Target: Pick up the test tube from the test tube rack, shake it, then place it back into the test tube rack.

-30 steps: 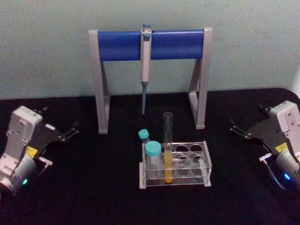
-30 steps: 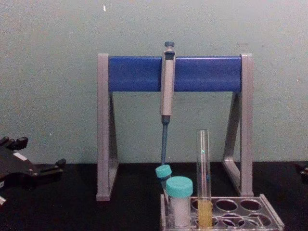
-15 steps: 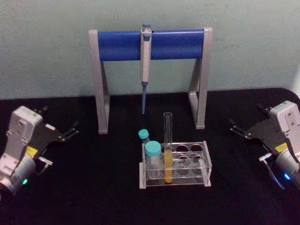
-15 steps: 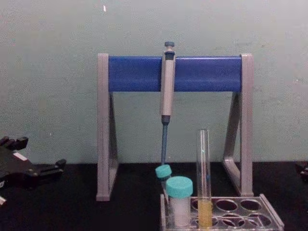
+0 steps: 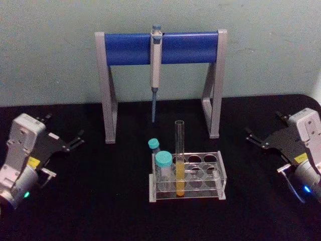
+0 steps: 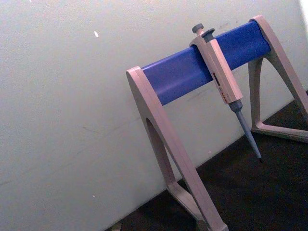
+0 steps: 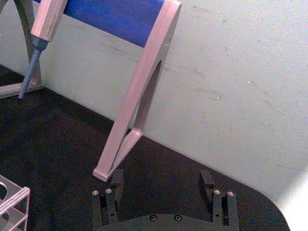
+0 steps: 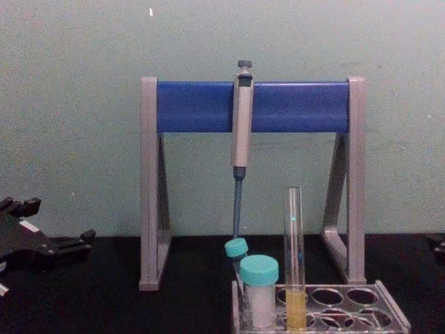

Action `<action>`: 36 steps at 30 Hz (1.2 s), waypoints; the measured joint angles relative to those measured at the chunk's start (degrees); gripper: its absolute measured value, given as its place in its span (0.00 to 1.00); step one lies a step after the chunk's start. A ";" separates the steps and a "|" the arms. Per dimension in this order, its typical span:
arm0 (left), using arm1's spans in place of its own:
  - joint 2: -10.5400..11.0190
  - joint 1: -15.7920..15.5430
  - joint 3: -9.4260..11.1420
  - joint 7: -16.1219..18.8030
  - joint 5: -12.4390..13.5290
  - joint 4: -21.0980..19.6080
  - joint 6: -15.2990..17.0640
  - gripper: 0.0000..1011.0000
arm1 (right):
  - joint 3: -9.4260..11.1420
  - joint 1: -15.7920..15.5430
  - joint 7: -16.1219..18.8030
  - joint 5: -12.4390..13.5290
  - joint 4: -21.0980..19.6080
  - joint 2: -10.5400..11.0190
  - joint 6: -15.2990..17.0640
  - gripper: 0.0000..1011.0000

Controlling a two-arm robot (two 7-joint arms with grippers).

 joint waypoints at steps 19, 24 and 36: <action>0.00 0.00 0.00 0.00 0.00 0.00 0.00 0.99 | 1.49 -1.89 0.73 -0.07 -1.94 0.07 0.67 0.99; 0.00 0.00 0.00 0.00 0.00 0.00 0.00 0.99 | 2.38 -4.13 1.33 0.21 -4.82 0.79 1.43 0.99; 0.00 0.00 0.00 0.00 0.00 0.00 0.00 0.99 | 5.38 -12.08 7.27 7.27 -14.16 2.03 2.54 0.99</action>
